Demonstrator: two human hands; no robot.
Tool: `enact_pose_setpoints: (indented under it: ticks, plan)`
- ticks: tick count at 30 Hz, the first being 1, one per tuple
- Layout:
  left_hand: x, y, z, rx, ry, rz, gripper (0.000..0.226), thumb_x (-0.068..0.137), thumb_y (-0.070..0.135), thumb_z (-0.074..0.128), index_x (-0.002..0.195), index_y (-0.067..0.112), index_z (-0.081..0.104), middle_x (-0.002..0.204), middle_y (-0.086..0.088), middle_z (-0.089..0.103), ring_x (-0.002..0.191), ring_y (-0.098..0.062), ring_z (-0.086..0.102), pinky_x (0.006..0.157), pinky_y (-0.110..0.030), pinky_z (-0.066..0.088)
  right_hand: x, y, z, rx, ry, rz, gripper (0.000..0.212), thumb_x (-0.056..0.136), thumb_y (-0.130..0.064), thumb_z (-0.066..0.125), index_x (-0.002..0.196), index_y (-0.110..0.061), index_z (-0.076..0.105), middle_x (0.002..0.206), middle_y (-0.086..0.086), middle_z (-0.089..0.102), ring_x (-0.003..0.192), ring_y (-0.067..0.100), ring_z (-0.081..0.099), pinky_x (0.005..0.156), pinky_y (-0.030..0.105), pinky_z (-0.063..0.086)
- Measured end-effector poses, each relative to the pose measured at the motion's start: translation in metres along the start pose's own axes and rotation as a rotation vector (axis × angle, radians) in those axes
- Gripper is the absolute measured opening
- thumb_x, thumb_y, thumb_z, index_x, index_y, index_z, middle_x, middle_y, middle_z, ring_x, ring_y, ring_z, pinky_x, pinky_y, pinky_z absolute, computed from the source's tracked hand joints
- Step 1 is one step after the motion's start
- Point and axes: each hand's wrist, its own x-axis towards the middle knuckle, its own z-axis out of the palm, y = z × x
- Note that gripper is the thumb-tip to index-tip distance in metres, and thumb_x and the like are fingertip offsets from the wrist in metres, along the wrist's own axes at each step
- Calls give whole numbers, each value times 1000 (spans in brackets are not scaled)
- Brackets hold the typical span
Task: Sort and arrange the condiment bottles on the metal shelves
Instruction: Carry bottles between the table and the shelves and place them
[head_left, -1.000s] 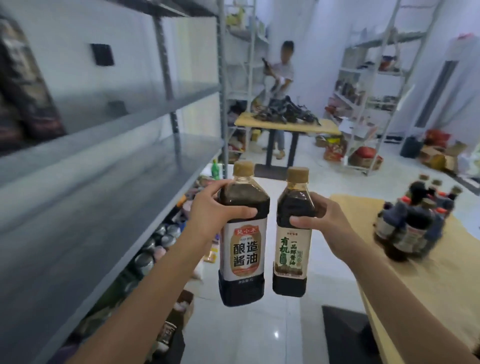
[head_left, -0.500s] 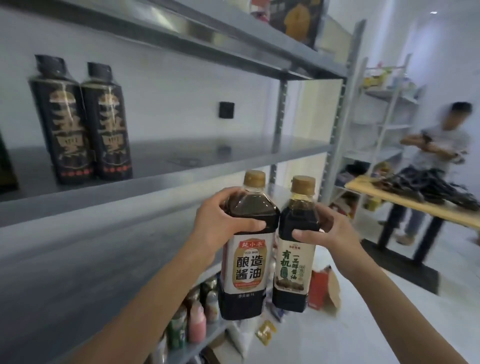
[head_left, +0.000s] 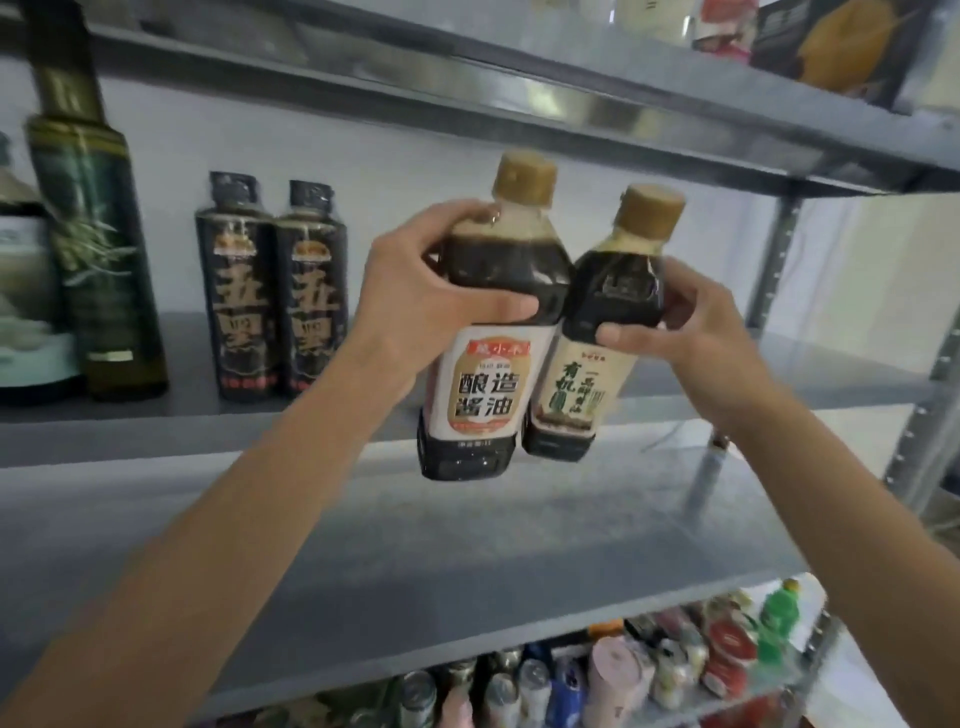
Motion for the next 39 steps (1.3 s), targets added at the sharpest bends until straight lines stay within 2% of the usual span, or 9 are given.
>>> enact_pose_setpoints:
  ticks: [6, 13, 16, 24, 27, 30, 33, 36, 39]
  plan:
    - [45, -10, -17, -42, 22, 9, 61, 56, 6, 84, 112, 22, 64, 103, 3, 71, 91, -8, 68, 73, -24, 56, 74, 23, 16, 7, -20, -114, 52, 57, -14, 82, 104, -16, 61, 101, 0, 71, 99, 19, 66, 91, 41, 52]
    - [78, -5, -21, -8, -9, 104, 70, 52, 16, 82, 118, 19, 62, 107, 2, 71, 97, -11, 68, 79, -30, 57, 116, 65, 31, 94, -61, -46, 54, 60, -4, 81, 111, -4, 61, 99, 3, 71, 92, 11, 66, 76, 19, 51]
    - [90, -12, -18, 24, 2, 133, 71, 53, 11, 83, 120, 18, 60, 109, 4, 69, 99, -9, 66, 79, -29, 57, 126, 79, 36, 144, -60, -9, 53, 61, -8, 78, 111, -6, 62, 105, 7, 70, 100, 20, 65, 84, 28, 53]
    - [117, -61, -16, -102, 174, 41, 52, 68, 10, 81, 115, 23, 62, 110, 2, 68, 100, -12, 66, 79, -27, 57, 148, 99, 44, 245, -128, 114, 41, 78, -6, 70, 117, -16, 58, 105, 3, 70, 98, 18, 68, 81, 31, 56]
    - [117, -72, -14, -106, 218, -6, 58, 75, 20, 77, 127, 22, 52, 112, 3, 66, 96, -7, 67, 73, -20, 55, 145, 111, 58, 196, -199, 171, 59, 72, -12, 75, 125, -18, 51, 109, 0, 70, 100, 16, 67, 83, 36, 55]
    - [99, -87, -12, -60, 142, -71, 79, 69, 22, 79, 137, 26, 38, 111, 8, 64, 96, -4, 66, 75, -23, 57, 126, 133, 71, 181, -247, 278, 73, 60, -25, 80, 126, -20, 50, 111, -1, 70, 104, 17, 66, 93, 44, 51]
    - [65, -118, -11, 25, -16, -130, 96, 64, 2, 81, 140, 25, 28, 117, 12, 58, 103, 3, 60, 76, -16, 54, 107, 151, 78, 168, -247, 318, 60, 63, -20, 80, 118, -26, 56, 110, -7, 70, 103, 10, 65, 94, 36, 50]
    - [46, -135, -13, 161, -28, -232, 86, 65, 11, 84, 133, 27, 33, 117, 17, 56, 105, 3, 56, 80, -14, 51, 103, 152, 79, 87, -231, 309, 50, 70, -16, 80, 110, -34, 58, 105, -16, 69, 97, -1, 64, 84, 23, 50]
    - [49, -138, -17, 184, -6, -287, 76, 66, 15, 85, 121, 31, 35, 110, 21, 56, 99, 4, 55, 77, -12, 44, 102, 151, 77, 63, -225, 320, 49, 69, -18, 81, 110, -33, 59, 107, -14, 69, 101, 3, 63, 88, 26, 47]
